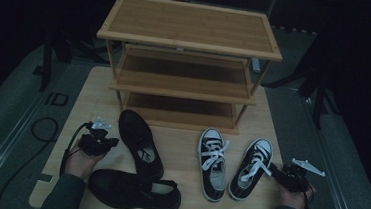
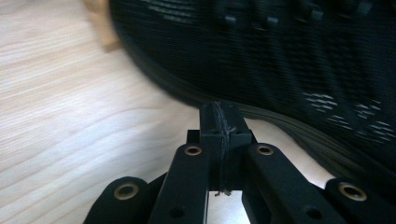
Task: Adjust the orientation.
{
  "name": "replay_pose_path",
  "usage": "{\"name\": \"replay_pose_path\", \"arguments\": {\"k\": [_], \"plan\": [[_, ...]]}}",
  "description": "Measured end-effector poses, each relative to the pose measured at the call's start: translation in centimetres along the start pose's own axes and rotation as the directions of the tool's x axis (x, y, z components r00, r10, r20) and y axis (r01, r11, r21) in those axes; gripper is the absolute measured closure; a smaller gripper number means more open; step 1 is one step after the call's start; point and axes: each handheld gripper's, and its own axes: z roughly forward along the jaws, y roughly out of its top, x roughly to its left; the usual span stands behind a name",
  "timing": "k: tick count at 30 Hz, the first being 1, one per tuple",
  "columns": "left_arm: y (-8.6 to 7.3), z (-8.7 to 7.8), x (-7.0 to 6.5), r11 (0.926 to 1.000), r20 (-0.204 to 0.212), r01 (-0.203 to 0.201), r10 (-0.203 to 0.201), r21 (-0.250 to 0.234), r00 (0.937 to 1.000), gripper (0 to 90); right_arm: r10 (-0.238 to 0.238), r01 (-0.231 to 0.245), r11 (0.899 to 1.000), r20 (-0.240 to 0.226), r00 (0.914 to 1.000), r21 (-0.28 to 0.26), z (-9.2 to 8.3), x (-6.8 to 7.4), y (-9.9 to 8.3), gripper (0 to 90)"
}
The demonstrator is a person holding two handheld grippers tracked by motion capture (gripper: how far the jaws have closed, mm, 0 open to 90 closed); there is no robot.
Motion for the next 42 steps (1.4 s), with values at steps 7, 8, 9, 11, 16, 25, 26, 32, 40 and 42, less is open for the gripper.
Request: {"name": "replay_pose_path", "arguments": {"k": [7,8,9,11,16,25,26,32,40,42], "plan": [[0.6,1.3,-1.9,0.9919,0.063,-0.1,0.095,0.078,0.9935,89.7,0.0,0.0,1.0,0.0,1.0,0.0,0.0,0.0,0.0,42.1],[0.6,1.4,-2.1,0.9903,0.075,-0.11,0.104,0.085,0.9917,89.8,0.0,0.0,1.0,0.0,1.0,0.0,0.0,0.0,0.0,42.1],[0.7,1.6,-2.3,0.9883,0.084,-0.12,0.112,0.094,0.9902,89.8,0.0,0.0,1.0,0.0,1.0,0.0,0.0,0.0,0.0,42.1],[0.8,1.9,-2.7,0.985,0.089,-0.134,0.125,0.108,0.9881,89.9,0.001,-0.001,1.0,0.0,1.0,0.0,0.0,0.0,0.0,42.1],[1.3,2.3,-3.2,0.9814,0.102,-0.154,0.143,0.114,0.9845,90.0,0.0,0.0,1.0,0.0,1.0,0.0,0.0,0.0,0.0,42.1],[3.8,4.0,-6.7,0.9553,0.165,-0.271,0.25,0.118,0.9541,90.0,0.001,-0.001,1.0,0.0,1.0,0.001,0.0,0.0,0.0,42.1],[4.0,4.2,-7.1,0.9517,0.168,-0.282,0.261,0.121,0.9507,90.0,0.001,-0.001,1.0,0.0,1.0,0.001,0.0,0.0,0.0,42.1],[4.7,4.9,-8.2,0.9403,0.184,-0.318,0.293,0.122,0.9382,89.9,-0.001,0.001,1.0,-0.002,1.0,0.001,0.0,0.0,0.0,42.0],[4.2,2.4,-5.9,0.9686,0.139,-0.239,0.228,0.068,0.9637,89.6,-0.002,0.002,1.0,-0.002,1.0,0.0,0.0,0.0,0.0,42.0],[4.1,1.8,-5.3,0.9721,0.124,-0.227,0.218,0.059,0.9679,88.8,-0.002,0.002,1.0,-0.002,1.0,0.0,0.0,0.0,0.0,42.1]]}}
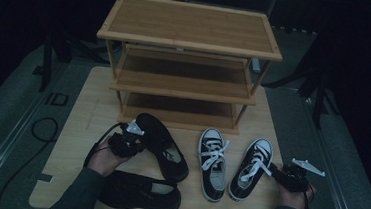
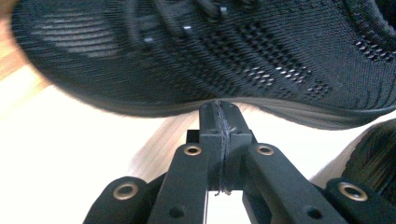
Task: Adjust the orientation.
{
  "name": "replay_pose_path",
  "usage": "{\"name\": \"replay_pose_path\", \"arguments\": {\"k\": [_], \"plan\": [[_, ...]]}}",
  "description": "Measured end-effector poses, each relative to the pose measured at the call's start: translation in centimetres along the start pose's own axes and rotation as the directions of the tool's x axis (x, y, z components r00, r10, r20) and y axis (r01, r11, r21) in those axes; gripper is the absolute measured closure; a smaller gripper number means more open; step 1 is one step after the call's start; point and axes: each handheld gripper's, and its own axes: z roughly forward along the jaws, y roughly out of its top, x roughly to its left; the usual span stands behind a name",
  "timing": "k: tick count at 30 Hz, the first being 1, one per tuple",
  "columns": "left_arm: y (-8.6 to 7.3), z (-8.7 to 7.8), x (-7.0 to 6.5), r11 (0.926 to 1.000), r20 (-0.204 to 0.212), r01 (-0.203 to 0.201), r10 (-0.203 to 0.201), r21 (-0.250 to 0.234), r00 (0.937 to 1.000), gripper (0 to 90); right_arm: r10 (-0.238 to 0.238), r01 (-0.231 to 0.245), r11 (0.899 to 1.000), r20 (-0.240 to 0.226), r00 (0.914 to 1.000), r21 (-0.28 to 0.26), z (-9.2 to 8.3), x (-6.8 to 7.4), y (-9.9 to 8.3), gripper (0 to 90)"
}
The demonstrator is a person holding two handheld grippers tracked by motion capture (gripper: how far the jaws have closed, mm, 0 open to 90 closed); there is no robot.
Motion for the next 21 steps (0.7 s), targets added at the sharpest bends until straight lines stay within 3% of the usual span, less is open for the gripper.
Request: {"name": "replay_pose_path", "arguments": {"k": [9,21], "plan": [[-1.4,-1.6,1.3,0.9972,-0.021,0.066,-0.067,-0.036,0.9976,84.2,0.0,0.0,1.0,0.002,1.0,0.0,0.0,0.0,0.0,42.1],[-2.8,-4.1,2.6,0.9856,-0.062,0.138,-0.144,-0.097,0.9876,80.4,0.002,-0.002,1.0,0.003,1.0,-0.001,0.0,0.0,0.0,42.1]]}}
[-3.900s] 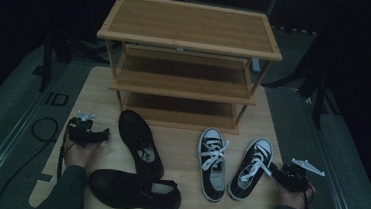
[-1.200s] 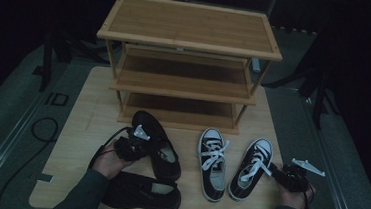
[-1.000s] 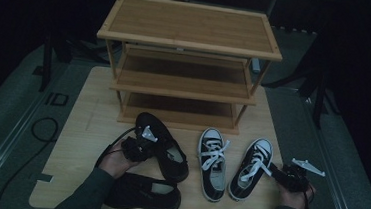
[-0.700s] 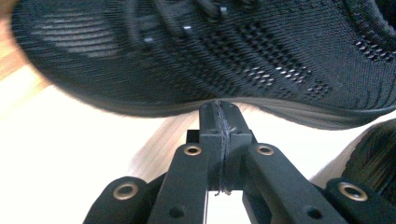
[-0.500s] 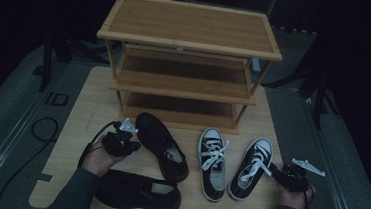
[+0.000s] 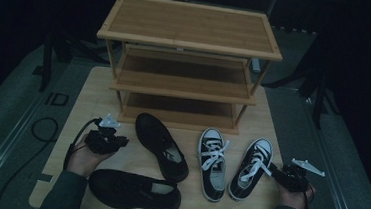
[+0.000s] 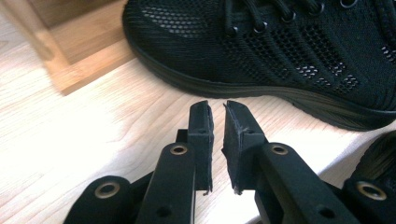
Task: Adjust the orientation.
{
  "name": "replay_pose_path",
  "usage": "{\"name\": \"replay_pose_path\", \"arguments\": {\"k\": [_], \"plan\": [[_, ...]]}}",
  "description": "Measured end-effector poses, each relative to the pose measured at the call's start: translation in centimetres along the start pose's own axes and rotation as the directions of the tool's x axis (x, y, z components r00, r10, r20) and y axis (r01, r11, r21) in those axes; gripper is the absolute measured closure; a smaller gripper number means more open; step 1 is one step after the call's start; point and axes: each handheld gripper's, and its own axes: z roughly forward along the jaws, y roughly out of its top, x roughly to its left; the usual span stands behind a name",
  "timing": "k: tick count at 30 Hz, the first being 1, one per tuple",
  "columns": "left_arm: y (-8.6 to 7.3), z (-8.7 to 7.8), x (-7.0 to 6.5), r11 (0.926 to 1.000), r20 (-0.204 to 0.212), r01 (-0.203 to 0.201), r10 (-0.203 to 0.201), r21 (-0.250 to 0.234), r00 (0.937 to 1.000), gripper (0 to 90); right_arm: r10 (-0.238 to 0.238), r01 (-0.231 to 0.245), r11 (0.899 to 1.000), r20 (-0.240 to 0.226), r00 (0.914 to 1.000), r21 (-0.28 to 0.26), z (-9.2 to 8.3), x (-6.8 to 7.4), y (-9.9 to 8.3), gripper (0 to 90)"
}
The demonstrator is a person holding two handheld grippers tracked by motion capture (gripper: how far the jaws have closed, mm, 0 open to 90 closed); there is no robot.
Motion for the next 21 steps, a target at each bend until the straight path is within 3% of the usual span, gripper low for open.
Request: {"name": "replay_pose_path", "arguments": {"k": [13,21], "plan": [[-0.9,-1.7,0.9,0.9999,0.009,0.012,-0.012,0.001,0.9999,75.0,-0.001,0.001,1.0,-0.001,1.0,0.0,0.0,0.0,0.0,42.1],[-1.6,-2.1,0.7,0.9999,0.013,0.017,-0.017,-0.001,0.9998,70.0,0.0,0.0,1.0,-0.001,1.0,0.0,0.0,0.0,0.0,42.1]]}}
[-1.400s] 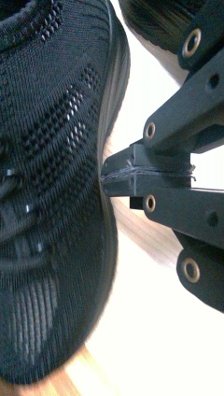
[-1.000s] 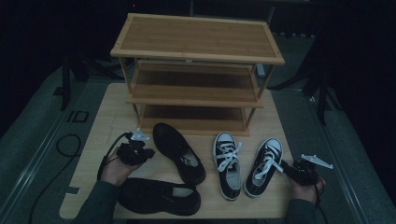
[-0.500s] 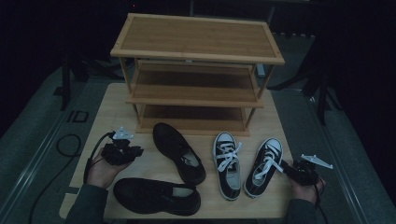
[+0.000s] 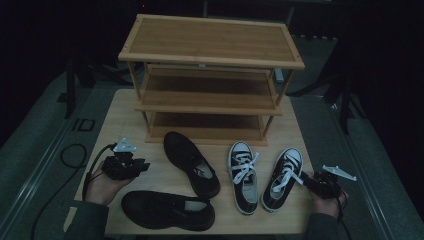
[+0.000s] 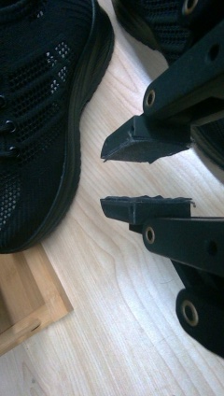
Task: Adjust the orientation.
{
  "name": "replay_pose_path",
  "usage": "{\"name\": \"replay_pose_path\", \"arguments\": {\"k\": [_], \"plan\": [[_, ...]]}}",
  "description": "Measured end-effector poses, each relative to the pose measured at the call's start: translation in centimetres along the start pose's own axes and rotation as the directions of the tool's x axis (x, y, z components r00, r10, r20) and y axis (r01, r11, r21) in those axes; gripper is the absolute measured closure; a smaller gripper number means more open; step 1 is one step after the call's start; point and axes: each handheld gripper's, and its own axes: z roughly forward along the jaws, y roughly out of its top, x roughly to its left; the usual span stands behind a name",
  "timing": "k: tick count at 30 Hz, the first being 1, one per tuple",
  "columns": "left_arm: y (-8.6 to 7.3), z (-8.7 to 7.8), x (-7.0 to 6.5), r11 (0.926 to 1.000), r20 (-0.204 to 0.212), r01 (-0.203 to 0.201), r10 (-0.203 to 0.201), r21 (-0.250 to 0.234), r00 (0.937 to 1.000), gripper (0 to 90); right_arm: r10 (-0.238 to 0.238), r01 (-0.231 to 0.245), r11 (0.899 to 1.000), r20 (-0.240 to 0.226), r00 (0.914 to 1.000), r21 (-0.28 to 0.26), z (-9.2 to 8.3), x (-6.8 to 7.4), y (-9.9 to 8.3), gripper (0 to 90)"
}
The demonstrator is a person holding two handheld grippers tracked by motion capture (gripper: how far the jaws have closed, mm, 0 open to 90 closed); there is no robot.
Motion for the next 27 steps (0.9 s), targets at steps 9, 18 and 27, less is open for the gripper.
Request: {"name": "replay_pose_path", "arguments": {"k": [9,18,27], "plan": [[-0.8,-0.8,-0.7,1.0,0.012,-0.003,0.003,0.004,0.9999,67.4,-0.001,0.001,1.0,0.001,1.0,0.0,0.0,0.0,0.0,42.0],[-1.8,-1.6,-2.2,1.0,0.043,-0.002,0.002,0.005,0.9991,65.2,-0.001,0.001,1.0,0.002,1.0,-0.001,0.0,0.0,0.0,41.7],[-2.2,-2.0,-3.3,0.9999,0.07,-0.007,0.006,0.014,0.9975,64.6,-0.001,0.001,1.0,0.005,1.0,0.0,0.0,0.0,0.0,41.2]]}}
